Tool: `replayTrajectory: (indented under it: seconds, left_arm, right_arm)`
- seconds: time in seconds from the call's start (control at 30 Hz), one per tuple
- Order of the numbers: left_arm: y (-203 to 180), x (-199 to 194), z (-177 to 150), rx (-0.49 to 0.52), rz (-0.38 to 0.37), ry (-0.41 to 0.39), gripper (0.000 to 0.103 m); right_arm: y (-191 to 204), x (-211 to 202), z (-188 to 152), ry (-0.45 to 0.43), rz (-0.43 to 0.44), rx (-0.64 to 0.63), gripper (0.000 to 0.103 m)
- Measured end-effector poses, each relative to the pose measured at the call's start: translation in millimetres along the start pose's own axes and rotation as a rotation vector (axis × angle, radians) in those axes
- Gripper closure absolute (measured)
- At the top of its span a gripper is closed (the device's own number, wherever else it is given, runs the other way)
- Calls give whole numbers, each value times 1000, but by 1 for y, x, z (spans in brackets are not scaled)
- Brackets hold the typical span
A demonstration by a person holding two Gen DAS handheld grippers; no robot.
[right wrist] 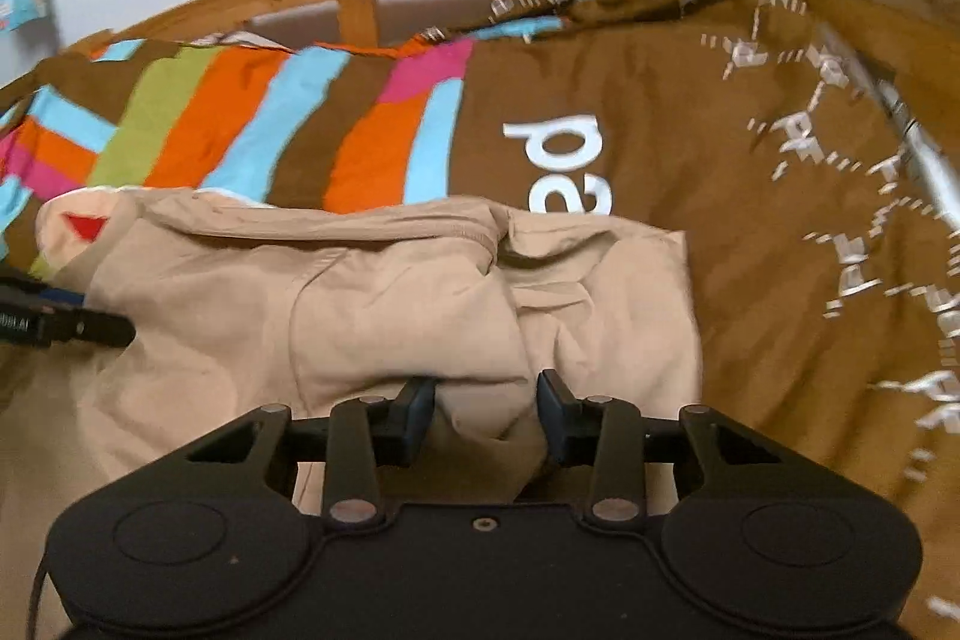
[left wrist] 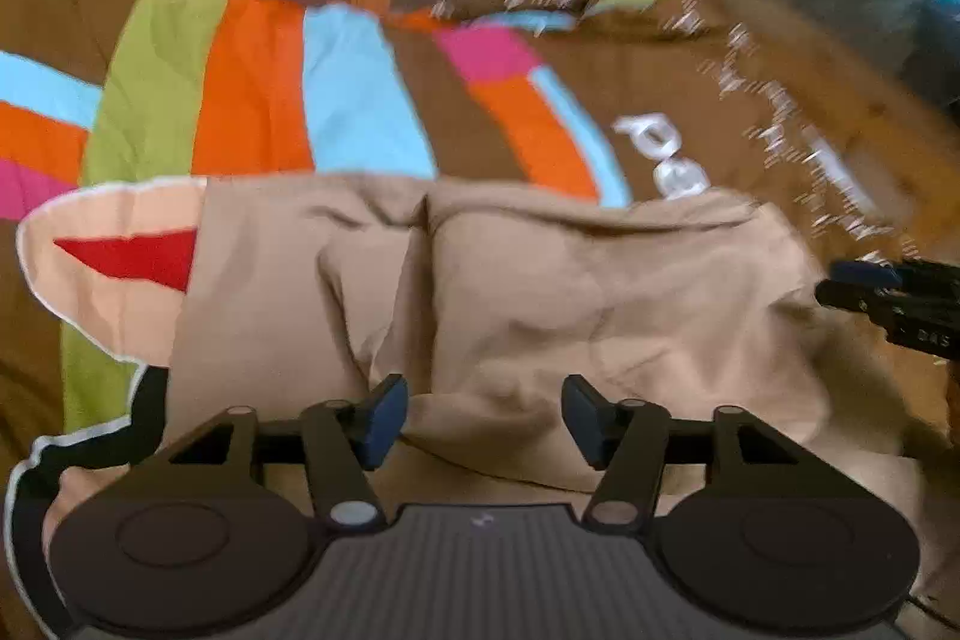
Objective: Fold large clothes
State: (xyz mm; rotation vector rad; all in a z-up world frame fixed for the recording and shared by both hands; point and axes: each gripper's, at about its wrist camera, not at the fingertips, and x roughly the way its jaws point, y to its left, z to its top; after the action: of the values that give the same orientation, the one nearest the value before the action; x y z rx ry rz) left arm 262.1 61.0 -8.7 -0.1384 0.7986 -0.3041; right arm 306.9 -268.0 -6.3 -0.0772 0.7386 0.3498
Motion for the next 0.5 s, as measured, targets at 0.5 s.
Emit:
replayTrajectory:
  seconds: [0.5]
  left_arm:
    - [-22, 79, 31, 31, 195, 65, 26]
  right_arm:
    - [61, 55, 7, -112, -43, -380, 52]
